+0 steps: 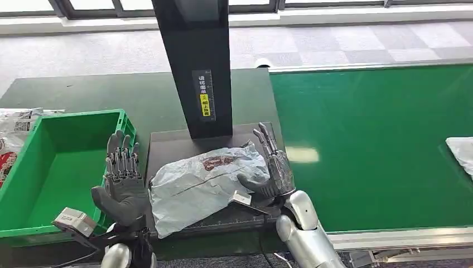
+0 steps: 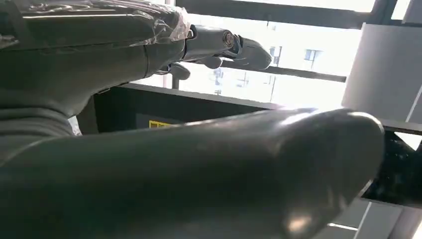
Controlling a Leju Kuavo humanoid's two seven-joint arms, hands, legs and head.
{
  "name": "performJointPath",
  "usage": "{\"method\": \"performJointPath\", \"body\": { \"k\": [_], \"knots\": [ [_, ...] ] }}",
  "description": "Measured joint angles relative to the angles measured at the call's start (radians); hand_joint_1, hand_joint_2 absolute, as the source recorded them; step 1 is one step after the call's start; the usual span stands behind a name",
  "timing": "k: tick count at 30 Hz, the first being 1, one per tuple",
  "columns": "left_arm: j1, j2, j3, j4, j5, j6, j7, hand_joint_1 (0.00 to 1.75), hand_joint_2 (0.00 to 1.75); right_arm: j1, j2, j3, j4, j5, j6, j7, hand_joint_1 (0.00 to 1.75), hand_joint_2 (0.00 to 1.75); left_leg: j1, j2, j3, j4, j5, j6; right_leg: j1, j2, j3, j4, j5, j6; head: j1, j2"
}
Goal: Moved the parcel from conveyor to table for the left to box.
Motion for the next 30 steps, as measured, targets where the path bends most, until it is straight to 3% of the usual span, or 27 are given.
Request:
{"method": "performJointPath", "body": {
  "k": [17, 18, 21, 23, 25, 27, 29, 30],
  "knots": [
    [0.000, 0.000, 0.000, 0.000, 0.000, 0.000, 0.000, 0.00, 0.00, -0.001, 0.000, 0.000, 0.000, 0.000, 0.000, 0.000, 0.00, 1.75, 0.000, 0.000, 0.000, 0.000, 0.000, 0.000, 0.000, 0.000, 0.000, 0.000, 0.000, 0.000, 0.000, 0.000],
    [0.000, 0.000, 0.000, 0.000, 0.000, 0.000, 0.000, 0.00, 1.75, -0.001, 0.000, 0.000, 0.000, 0.000, 0.000, 0.000, 0.00, 1.75, 0.000, 0.000, 0.000, 0.000, 0.000, 0.000, 0.000, 0.000, 0.000, 0.000, 0.000, 0.000, 0.000, 0.000],
    [0.000, 0.000, 0.000, 0.000, 0.000, 0.000, 0.000, 0.00, 1.75, -0.001, 0.000, 0.000, 0.000, 0.000, 0.000, 0.000, 0.00, 1.75, 0.000, 0.000, 0.000, 0.000, 0.000, 0.000, 0.000, 0.000, 0.000, 0.000, 0.000, 0.000, 0.000, 0.000],
    [-0.006, 0.002, -0.010, 0.013, -0.092, 0.083, 0.009, 0.00, 1.75, 0.043, -0.015, 0.006, -0.039, -0.093, 0.028, -0.052, 0.00, 1.75, -0.001, -0.001, 0.003, 0.001, 0.000, 0.000, 0.000, -0.001, 0.000, -0.002, 0.000, 0.000, -0.001, 0.000],
    [-0.010, 0.010, -0.053, 0.050, -0.356, 0.266, 0.043, 0.00, 1.75, 0.237, -0.065, 0.050, -0.341, -0.374, 0.087, -0.141, 0.00, 1.75, 0.000, -0.017, 0.000, 0.001, -0.001, 0.001, 0.000, -0.016, 0.006, -0.001, -0.007, 0.003, 0.001, 0.000],
    [-0.008, 0.020, -0.076, 0.062, -0.557, 0.327, 0.055, 0.00, 1.75, 0.336, -0.078, 0.091, -0.537, -0.722, 0.123, -0.161, 0.00, 1.75, 0.000, -0.012, -0.002, 0.001, -0.002, 0.000, 0.000, -0.012, 0.002, -0.001, -0.005, 0.001, 0.000, 0.000],
    [-0.014, 0.024, -0.100, 0.076, -0.585, 0.334, 0.057, 0.00, 1.75, 0.401, -0.087, 0.108, -0.679, -0.927, 0.147, -0.165, 0.00, 1.75, -0.001, -0.007, -0.001, 0.000, -0.005, 0.001, -0.001, -0.007, 0.002, -0.001, -0.006, 0.001, 0.000, 0.000],
    [-0.014, 0.025, -0.110, 0.080, -0.578, 0.337, 0.060, 0.00, 1.75, 0.422, -0.093, 0.112, -0.725, -0.941, 0.153, -0.164, 0.00, 1.75, -0.001, -0.006, -0.001, 0.000, -0.005, 0.001, -0.001, -0.006, 0.001, -0.001, -0.006, 0.001, 0.000, 0.000]
  ]
}}
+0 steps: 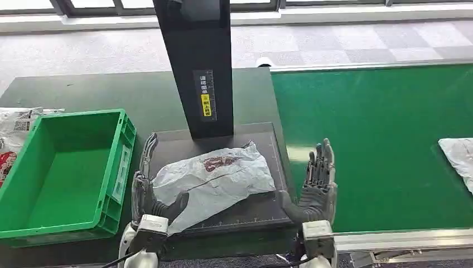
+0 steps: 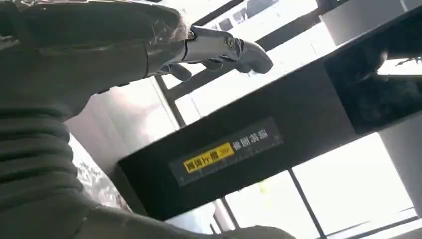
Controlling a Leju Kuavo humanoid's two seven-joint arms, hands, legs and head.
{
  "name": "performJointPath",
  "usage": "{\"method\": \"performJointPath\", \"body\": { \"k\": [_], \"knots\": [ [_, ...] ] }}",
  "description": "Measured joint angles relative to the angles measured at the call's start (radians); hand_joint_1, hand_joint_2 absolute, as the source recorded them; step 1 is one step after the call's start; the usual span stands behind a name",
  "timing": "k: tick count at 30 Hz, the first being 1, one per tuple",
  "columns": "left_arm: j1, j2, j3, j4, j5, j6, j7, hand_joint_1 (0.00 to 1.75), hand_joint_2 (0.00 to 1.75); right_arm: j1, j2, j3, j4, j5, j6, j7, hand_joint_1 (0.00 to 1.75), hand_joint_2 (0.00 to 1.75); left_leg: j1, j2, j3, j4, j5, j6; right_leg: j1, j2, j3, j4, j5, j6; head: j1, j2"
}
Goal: Moved the parcel from conveyor to table for the left to box.
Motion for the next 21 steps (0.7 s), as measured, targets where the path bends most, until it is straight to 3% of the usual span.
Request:
{"method": "performJointPath", "body": {
  "k": [4, 21],
  "knots": [
    [-0.004, 0.007, -0.014, 0.017, 0.016, 0.002, 0.003, 0.00, 1.75, 0.035, -0.009, 0.011, -0.110, 0.144, 0.011, -0.001, 0.00, 1.75, 0.000, 0.004, 0.002, 0.000, 0.000, 0.000, 0.000, 0.004, 0.000, -0.001, 0.001, 0.000, 0.000, 0.000],
    [-0.004, 0.016, -0.032, 0.032, 0.026, 0.010, 0.001, 0.00, 1.75, 0.065, -0.025, 0.012, -0.202, 0.160, 0.028, 0.001, 0.00, 1.75, 0.000, 0.004, 0.004, 0.000, 0.001, 0.000, 0.000, 0.005, 0.003, 0.000, 0.002, 0.000, 0.000, 0.000]
  ]
}}
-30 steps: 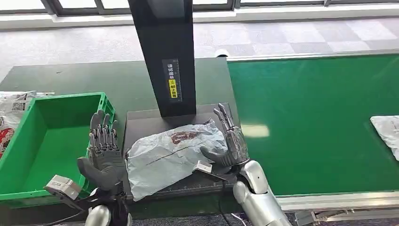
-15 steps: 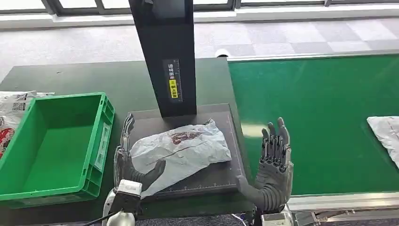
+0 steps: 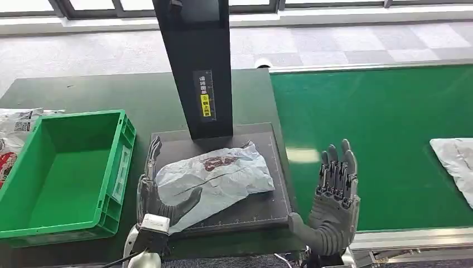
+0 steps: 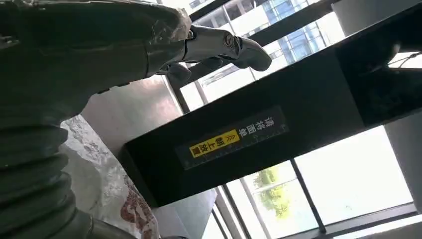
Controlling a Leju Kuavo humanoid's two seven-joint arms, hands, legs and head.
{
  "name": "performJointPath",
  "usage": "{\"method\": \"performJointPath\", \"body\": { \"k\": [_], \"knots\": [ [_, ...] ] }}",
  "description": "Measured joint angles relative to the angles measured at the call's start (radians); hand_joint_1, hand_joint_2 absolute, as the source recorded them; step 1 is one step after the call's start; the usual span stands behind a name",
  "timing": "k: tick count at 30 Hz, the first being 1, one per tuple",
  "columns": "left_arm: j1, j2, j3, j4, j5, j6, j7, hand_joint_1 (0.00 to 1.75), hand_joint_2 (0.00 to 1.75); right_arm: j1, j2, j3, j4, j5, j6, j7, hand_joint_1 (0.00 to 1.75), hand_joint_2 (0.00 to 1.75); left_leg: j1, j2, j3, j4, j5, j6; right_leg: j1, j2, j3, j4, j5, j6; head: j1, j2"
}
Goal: Moved the parcel from conveyor to table for the left to box.
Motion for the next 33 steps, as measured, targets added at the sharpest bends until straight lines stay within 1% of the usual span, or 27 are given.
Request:
{"method": "performJointPath", "body": {
  "k": [3, 7, 11, 13, 17, 21, 33],
  "knots": [
    [-0.007, 0.003, -0.012, 0.007, -0.059, -0.030, 0.050, 0.00, 1.75, 0.001, 0.000, 0.000, -0.005, 0.009, 0.025, 0.000, 0.00, 1.75, 0.000, 0.000, 0.000, 0.000, 0.000, 0.000, 0.000, 0.000, 0.000, 0.000, 0.000, 0.000, 0.000, 0.000],
    [-0.034, 0.011, -0.039, 0.054, -0.207, -0.128, 0.157, 0.00, 1.75, 0.000, 0.000, 0.000, -0.011, 0.008, 0.060, 0.000, 0.00, 1.75, 0.000, 0.000, 0.000, 0.000, 0.000, 0.000, 0.000, 0.000, 0.000, 0.000, 0.000, 0.000, 0.000, 0.000],
    [-0.121, 0.012, -0.079, 0.182, -0.283, -0.285, 0.216, 0.00, 1.75, -0.019, 0.003, 0.000, -0.011, 0.007, 0.101, 0.000, 0.00, 1.75, 0.000, 0.000, 0.001, 0.000, 0.001, 0.000, 0.000, 0.000, 0.001, 0.000, 0.002, 0.000, 0.000, 0.000],
    [-0.164, 0.010, -0.095, 0.255, -0.294, -0.330, 0.225, 0.00, 1.75, -0.027, 0.007, 0.000, -0.010, 0.007, 0.118, 0.000, 0.00, 1.75, 0.000, 0.000, 0.001, 0.000, 0.002, 0.001, 0.000, 0.000, 0.001, 0.000, 0.002, 0.000, 0.000, 0.000],
    [-0.211, 0.008, -0.104, 0.333, -0.297, -0.341, 0.227, 0.00, 1.75, -0.031, 0.010, 0.000, -0.010, 0.007, 0.124, 0.000, 0.00, 1.75, 0.000, 0.001, 0.001, 0.000, 0.002, 0.001, 0.000, 0.000, 0.000, 0.000, 0.002, 0.000, 0.000, 0.000],
    [-0.232, 0.007, -0.109, 0.372, -0.299, -0.341, 0.227, 0.00, 1.75, -0.035, 0.010, 0.000, -0.010, 0.007, 0.124, 0.000, 0.00, 1.75, 0.000, 0.001, 0.001, 0.000, 0.002, 0.001, 0.000, 0.000, 0.000, 0.000, 0.002, 0.000, 0.000, 0.000],
    [-0.250, 0.007, -0.116, 0.418, -0.300, -0.341, 0.227, 0.00, 1.75, -0.039, 0.013, 0.000, -0.010, 0.007, 0.124, 0.000, 0.00, 1.75, 0.000, 0.001, 0.001, 0.000, 0.002, 0.001, 0.000, 0.000, 0.000, 0.000, 0.002, 0.000, 0.000, 0.000]
  ]
}}
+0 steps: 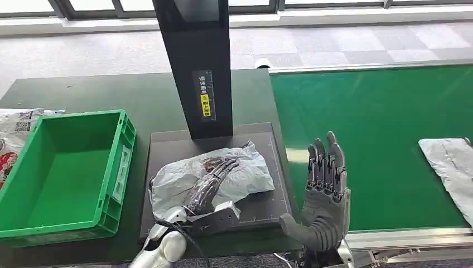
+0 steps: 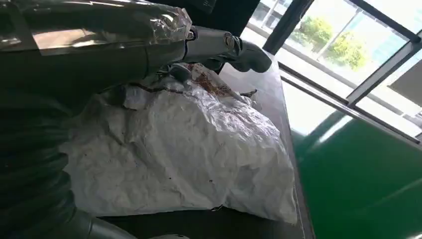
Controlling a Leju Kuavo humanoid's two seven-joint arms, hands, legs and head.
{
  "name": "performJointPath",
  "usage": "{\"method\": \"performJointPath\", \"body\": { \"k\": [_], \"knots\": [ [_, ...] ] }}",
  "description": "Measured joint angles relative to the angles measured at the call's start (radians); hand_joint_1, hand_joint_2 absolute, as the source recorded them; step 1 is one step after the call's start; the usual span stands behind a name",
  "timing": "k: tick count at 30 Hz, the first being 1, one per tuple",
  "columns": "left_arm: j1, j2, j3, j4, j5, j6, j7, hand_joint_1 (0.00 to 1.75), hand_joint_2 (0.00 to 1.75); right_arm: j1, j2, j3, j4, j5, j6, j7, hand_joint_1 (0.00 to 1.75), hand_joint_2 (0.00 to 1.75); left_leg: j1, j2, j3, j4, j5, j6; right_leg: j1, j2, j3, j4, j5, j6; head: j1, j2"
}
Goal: Moved the parcel from conveyor to table for the left to box.
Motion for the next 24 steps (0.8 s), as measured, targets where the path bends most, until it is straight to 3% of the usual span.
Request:
{"method": "performJointPath", "body": {
  "k": [5, 10, 11, 14, 18, 24],
  "knots": [
    [-0.032, 0.000, -0.005, 0.037, -0.015, -0.046, 0.024, 0.00, 1.75, -0.023, 0.007, -0.002, 0.004, -0.024, 0.034, 0.000, 0.00, 1.75, 0.000, 0.000, 0.000, 0.000, 0.000, 0.000, 0.000, 0.000, 0.000, 0.000, 0.000, 0.000, 0.000, 0.000],
    [-0.120, 0.000, -0.006, 0.154, -0.057, 0.044, 0.082, 0.00, 1.75, -0.069, 0.035, -0.015, 0.022, -0.026, 0.076, 0.003, 0.00, 1.75, 0.000, 0.000, 0.000, 0.000, 0.002, -0.001, 0.000, 0.000, 0.000, 0.000, 0.002, 0.000, 0.000, 0.000],
    [-0.131, 0.000, -0.006, 0.171, -0.059, 0.052, 0.088, 1.75, 1.75, -0.073, 0.039, -0.016, 0.025, -0.025, 0.079, 0.002, 0.00, 1.75, 0.000, 0.000, 0.000, 0.000, 0.003, -0.001, 0.000, 0.000, 0.000, 0.000, 0.002, 0.000, 0.000, 0.000],
    [-0.149, 0.000, -0.006, 0.205, -0.076, 0.067, 0.104, 1.75, 1.75, -0.081, 0.045, -0.023, 0.031, -0.024, 0.082, 0.002, 0.00, 1.75, 0.000, -0.001, -0.001, 0.000, 0.003, -0.001, 0.000, 0.000, 0.000, 0.000, 0.002, 0.000, 0.000, 0.000],
    [-0.164, 0.003, -0.006, 0.234, -0.360, 0.343, 0.347, 1.75, 1.75, -0.089, 0.065, -0.029, 0.032, 0.002, 0.092, 0.002, 0.00, 1.75, 0.000, 0.000, -0.001, 0.000, 0.002, -0.001, 0.000, 0.000, -0.001, 0.001, 0.002, 0.000, 0.000, 0.000],
    [-0.174, 0.010, -0.006, 0.254, -0.486, 0.417, 0.414, 1.75, 1.75, -0.096, 0.094, -0.035, 0.031, 0.021, 0.114, 0.002, 0.00, 1.75, 0.000, -0.002, -0.002, 0.000, 0.003, -0.001, 0.000, -0.001, -0.001, 0.001, 0.002, 0.000, 0.000, 0.000]
  ]
}}
